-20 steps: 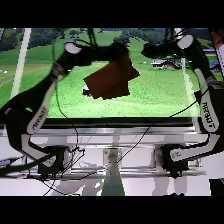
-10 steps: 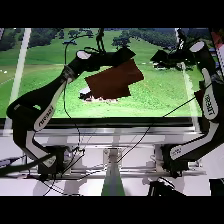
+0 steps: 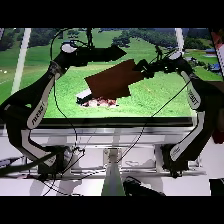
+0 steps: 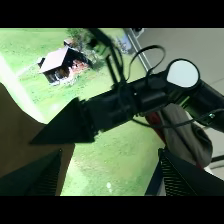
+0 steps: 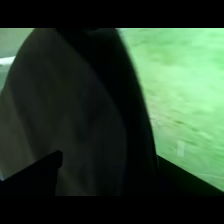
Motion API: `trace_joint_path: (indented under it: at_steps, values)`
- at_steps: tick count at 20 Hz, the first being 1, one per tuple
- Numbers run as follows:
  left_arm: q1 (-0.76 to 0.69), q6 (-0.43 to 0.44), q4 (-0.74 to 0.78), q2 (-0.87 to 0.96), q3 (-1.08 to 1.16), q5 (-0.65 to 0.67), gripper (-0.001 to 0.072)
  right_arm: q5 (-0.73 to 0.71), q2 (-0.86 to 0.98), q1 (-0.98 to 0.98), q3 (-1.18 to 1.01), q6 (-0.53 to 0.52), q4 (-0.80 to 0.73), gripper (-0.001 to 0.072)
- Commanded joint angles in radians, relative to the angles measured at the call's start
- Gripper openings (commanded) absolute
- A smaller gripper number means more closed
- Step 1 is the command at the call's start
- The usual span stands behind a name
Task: Fold the clothes and pants, and hang the long-sleeved shirts on hangers.
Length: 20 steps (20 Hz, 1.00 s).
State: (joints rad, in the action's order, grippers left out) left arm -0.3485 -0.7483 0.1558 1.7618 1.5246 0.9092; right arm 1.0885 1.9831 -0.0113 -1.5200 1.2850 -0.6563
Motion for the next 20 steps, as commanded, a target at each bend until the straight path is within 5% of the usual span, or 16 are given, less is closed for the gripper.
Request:
trace_joint_path:
  at_steps: [1,3,4,6,10,12,14,17,20]
  values:
    - [0.008,0.050,0.002,-0.001,0.001,0.033,0.0695,-0.042,0.026,-0.106,-0.020,-0.003,-0.003,0.0511]
    - [0.021,0.049,0.043,-0.006,0.001,0.050,0.0694,-0.041,0.022,-0.142,-0.061,-0.038,-0.047,0.0113]
    - [0.026,0.049,0.100,-0.016,0.001,0.063,0.0694,-0.042,0.015,-0.146,-0.091,-0.040,-0.093,0.0013]
    - [0.039,0.021,0.259,-0.048,0.001,0.089,0.0658,-0.041,-0.019,-0.132,-0.151,-0.020,-0.213,0.0013]
    - [0.076,-0.163,0.706,-0.162,0.001,0.138,0.0421,-0.030,-0.142,-0.010,-0.231,0.183,-0.475,0.0013]
    - [0.089,-0.238,0.941,-0.230,0.001,0.192,0.0360,-0.028,-0.231,0.091,-0.231,0.252,-0.544,0.0013]
    - [0.097,-0.307,1.168,-0.302,0.001,0.287,0.0020,-0.007,-0.319,0.209,-0.231,0.290,-0.578,0.0013]
    - [0.100,-0.345,1.358,-0.392,0.001,0.433,0.0013,0.075,-0.439,0.401,-0.231,0.383,-0.624,0.0013]
    - [0.101,-0.345,1.385,-0.448,0.001,0.496,0.0013,0.220,-0.546,0.591,-0.230,0.462,-0.730,0.0013]
